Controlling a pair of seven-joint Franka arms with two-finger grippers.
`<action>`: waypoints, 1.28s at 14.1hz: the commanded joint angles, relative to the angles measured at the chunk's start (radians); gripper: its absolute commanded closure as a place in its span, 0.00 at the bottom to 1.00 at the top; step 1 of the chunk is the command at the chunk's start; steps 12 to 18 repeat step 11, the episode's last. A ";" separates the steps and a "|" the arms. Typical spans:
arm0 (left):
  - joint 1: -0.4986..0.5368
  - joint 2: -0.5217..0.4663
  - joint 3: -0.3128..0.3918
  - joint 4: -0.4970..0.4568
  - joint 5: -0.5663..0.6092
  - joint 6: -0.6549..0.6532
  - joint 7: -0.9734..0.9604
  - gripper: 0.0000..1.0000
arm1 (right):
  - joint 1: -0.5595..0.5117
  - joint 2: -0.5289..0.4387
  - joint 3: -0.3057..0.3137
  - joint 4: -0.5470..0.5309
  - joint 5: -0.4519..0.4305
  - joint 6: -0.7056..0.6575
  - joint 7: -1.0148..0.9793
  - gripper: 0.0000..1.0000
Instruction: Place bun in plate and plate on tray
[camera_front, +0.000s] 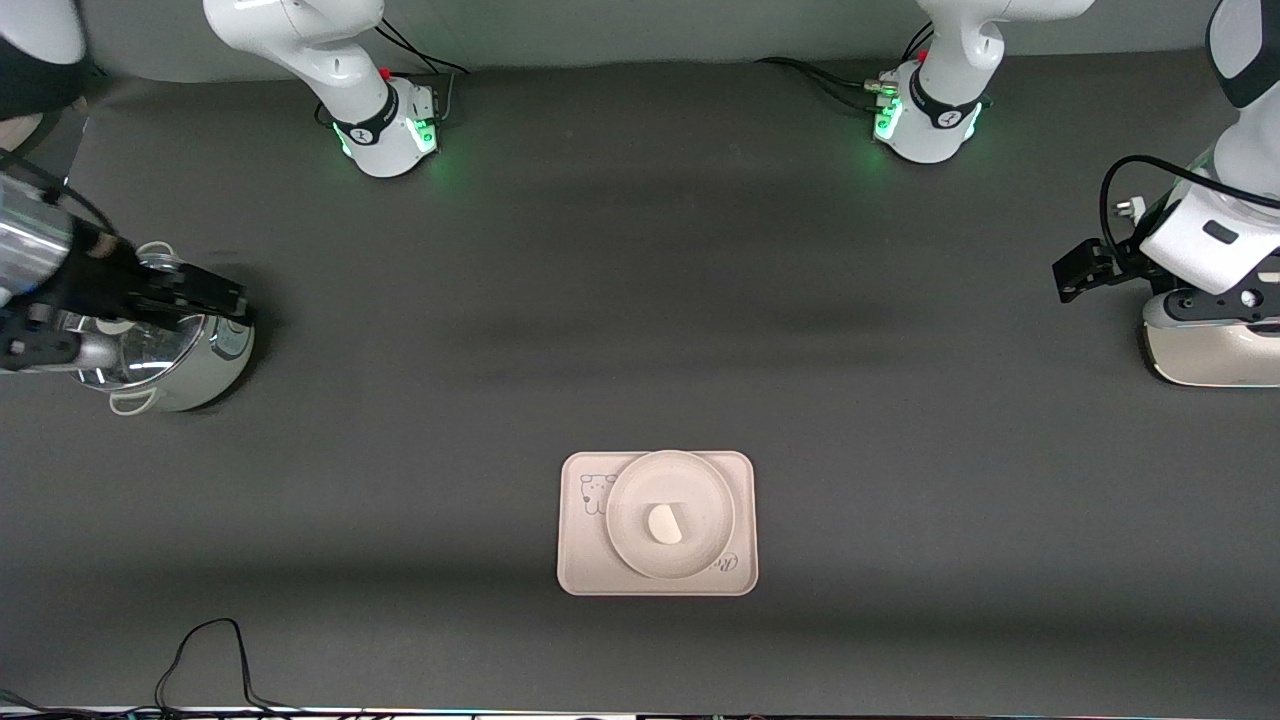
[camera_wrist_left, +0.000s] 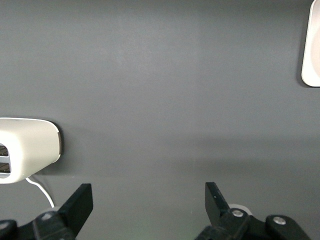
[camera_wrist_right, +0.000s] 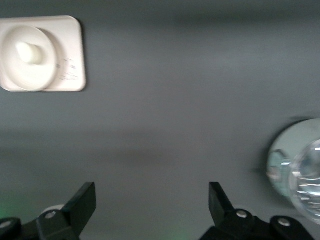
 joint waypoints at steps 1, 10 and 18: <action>-0.011 -0.011 0.005 0.007 0.006 -0.008 -0.011 0.00 | -0.029 -0.069 0.016 -0.100 -0.066 0.023 -0.063 0.00; -0.012 -0.009 0.005 0.011 0.006 -0.016 -0.013 0.00 | -0.032 -0.111 0.004 -0.165 -0.143 0.082 -0.066 0.00; -0.011 -0.009 0.005 0.011 0.006 -0.016 -0.013 0.00 | -0.032 -0.110 0.002 -0.164 -0.144 0.082 -0.066 0.00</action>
